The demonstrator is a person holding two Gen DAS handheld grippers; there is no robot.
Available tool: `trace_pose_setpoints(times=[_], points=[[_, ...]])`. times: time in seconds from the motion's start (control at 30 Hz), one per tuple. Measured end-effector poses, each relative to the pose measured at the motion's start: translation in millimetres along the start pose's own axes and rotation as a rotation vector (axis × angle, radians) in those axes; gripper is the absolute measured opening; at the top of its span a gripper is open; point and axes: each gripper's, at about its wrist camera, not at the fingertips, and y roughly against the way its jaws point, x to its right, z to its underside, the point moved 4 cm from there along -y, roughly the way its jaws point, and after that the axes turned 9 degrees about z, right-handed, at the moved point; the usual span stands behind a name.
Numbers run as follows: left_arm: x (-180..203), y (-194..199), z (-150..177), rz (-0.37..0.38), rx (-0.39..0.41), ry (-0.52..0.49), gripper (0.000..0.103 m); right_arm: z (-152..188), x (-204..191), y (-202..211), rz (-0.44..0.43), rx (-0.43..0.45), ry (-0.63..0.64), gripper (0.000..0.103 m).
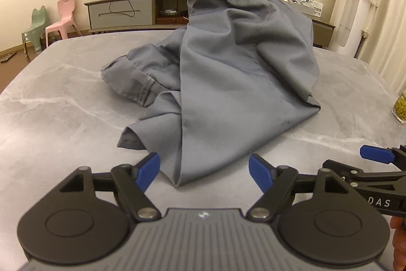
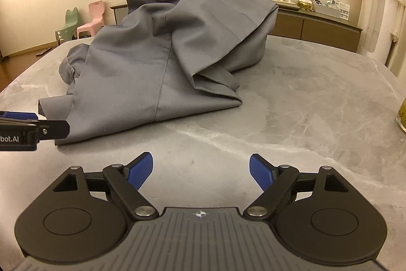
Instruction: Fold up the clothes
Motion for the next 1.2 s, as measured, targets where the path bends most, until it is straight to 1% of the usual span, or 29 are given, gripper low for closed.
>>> trace_pose_setpoints(times=[0.13, 0.27, 0.33, 0.47, 0.5, 0.53, 0.57, 0.6, 0.63, 0.67, 0.73, 0.83, 0.9, 1.0, 1.07, 1.13, 1.17, 1.2], points=[[-2.8, -5.4, -0.4, 0.022, -0.011, 0.001, 0.081, -0.9, 0.5, -2.8, -0.002, -0.006, -0.006, 0.088], [-9.3, -14.4, -0.3, 0.007, -0.016, -0.015, 0.089, 2.7, 5.9, -12.0, 0.023, -0.036, -0.02, 0.088], [-13.9, -23.8, 0.4, -0.016, -0.028, -0.028, 0.089, 3.7, 8.5, -18.0, 0.037, -0.05, -0.028, 0.088], [-26.1, -43.2, -1.1, -0.046, -0.052, -0.012, 0.089, 4.2, 12.6, -31.3, 0.064, -0.076, -0.042, 0.091], [-27.9, -46.0, -3.7, -0.044, -0.044, -0.008, 0.089, 3.9, 12.5, -34.8, 0.073, -0.078, -0.037, 0.094], [-29.8, -48.9, -6.2, -0.042, -0.035, -0.003, 0.076, 3.6, 12.1, -37.8, 0.083, -0.076, -0.028, 0.096], [-31.8, -51.6, -8.8, -0.04, -0.026, 0.001, 0.05, 2.9, 11.9, -40.4, 0.088, -0.076, -0.022, 0.098], [-37.0, -52.4, -12.6, -0.042, -0.021, 0.011, 0.037, 2.1, 11.7, -42.8, 0.091, -0.075, -0.016, 0.1], [-42.1, -53.2, -16.3, -0.045, -0.015, 0.021, 0.015, 0.6, 11.8, -45.1, 0.092, -0.078, -0.013, 0.101], [-47.6, -53.7, -20.2, -0.046, -0.009, 0.033, 0.005, -1.3, 12.1, -47.4, 0.092, -0.084, -0.014, 0.101], [-70.2, -41.2, -33.0, 0.007, 0.033, 0.133, 0.003, -6.3, 11.8, -51.6, 0.092, -0.103, -0.014, 0.101], [-102.2, -0.9, -54.2, 0.009, 0.154, 0.219, 0.002, -20.9, 9.9, -55.1, 0.071, -0.116, -0.045, 0.101], [-122.0, 21.3, -61.3, 0.008, 0.205, 0.259, 0.003, -35.4, 6.4, -55.3, 0.053, -0.097, -0.061, 0.101], [-138.2, 21.8, -56.2, 0.007, 0.175, 0.284, 0.003, -64.6, -6.5, -60.1, 0.009, -0.046, -0.086, 0.102], [-136.8, 10.1, -50.0, 0.014, 0.135, 0.285, 0.003, -84.9, -21.1, -71.7, -0.026, -0.02, -0.096, 0.102], [-133.0, 0.0, -46.2, 0.015, 0.111, 0.262, 0.003, -100.1, -34.4, -88.3, -0.057, -0.023, -0.113, 0.102], [-131.5, -4.6, -45.3, 0.014, 0.102, 0.25, 0.003, -105.7, -39.9, -96.9, -0.084, -0.031, -0.134, 0.099], [-130.2, -9.0, -44.4, 0.013, 0.093, 0.238, 0.003, -109.8, -43.2, -104.2, -0.116, -0.041, -0.158, 0.073]])
